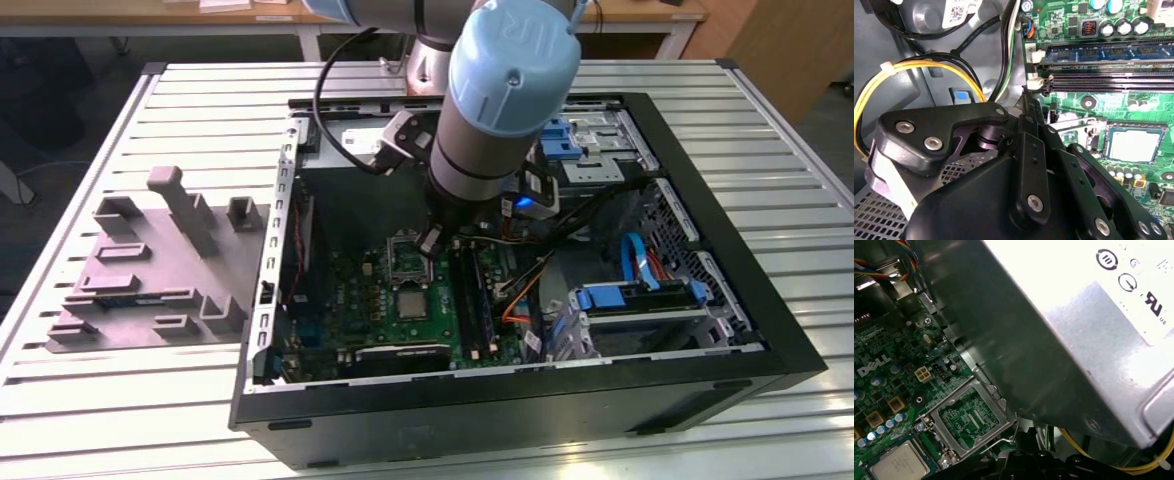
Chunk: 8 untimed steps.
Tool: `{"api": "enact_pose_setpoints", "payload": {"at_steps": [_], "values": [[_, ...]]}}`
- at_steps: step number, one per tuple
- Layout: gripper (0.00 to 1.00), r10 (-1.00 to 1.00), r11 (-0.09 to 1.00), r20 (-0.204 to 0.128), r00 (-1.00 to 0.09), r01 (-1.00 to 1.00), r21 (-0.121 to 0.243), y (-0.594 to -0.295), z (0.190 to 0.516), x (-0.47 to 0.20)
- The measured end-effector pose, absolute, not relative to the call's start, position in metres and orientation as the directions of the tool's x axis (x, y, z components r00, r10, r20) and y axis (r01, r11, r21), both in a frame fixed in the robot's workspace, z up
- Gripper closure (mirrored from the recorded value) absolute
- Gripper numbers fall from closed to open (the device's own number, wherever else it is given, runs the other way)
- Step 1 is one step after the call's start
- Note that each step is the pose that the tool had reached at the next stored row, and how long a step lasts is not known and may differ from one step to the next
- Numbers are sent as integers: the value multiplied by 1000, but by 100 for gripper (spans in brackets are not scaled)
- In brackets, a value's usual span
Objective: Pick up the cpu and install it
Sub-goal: 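Close the cpu cover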
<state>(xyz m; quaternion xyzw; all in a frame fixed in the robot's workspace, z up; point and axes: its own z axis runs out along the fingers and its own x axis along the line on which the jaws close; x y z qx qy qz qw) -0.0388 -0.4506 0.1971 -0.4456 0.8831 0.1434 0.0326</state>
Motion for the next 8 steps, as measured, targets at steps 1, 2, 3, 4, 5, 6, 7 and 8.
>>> {"api": "enact_pose_setpoints", "payload": {"at_steps": [1, 2, 3, 4, 5, 6, 7, 8], "values": [[89, -778, 562, -185, -601, -796, 223, -451, 197, -39], [89, -778, 562, -183, -601, -796, 222, -450, 198, -39], [89, -779, 563, -181, -601, -796, 221, -450, 198, -39], [89, -780, 564, -178, -601, -796, 218, -450, 198, -39], [89, -780, 565, -174, -601, -796, 216, -450, 199, -39], [89, -781, 566, -169, -601, -796, 213, -450, 200, -39], [89, -782, 567, -166, -601, -796, 210, -449, 200, -39], [89, -783, 568, -162, -601, -796, 208, -449, 201, -39]]}}
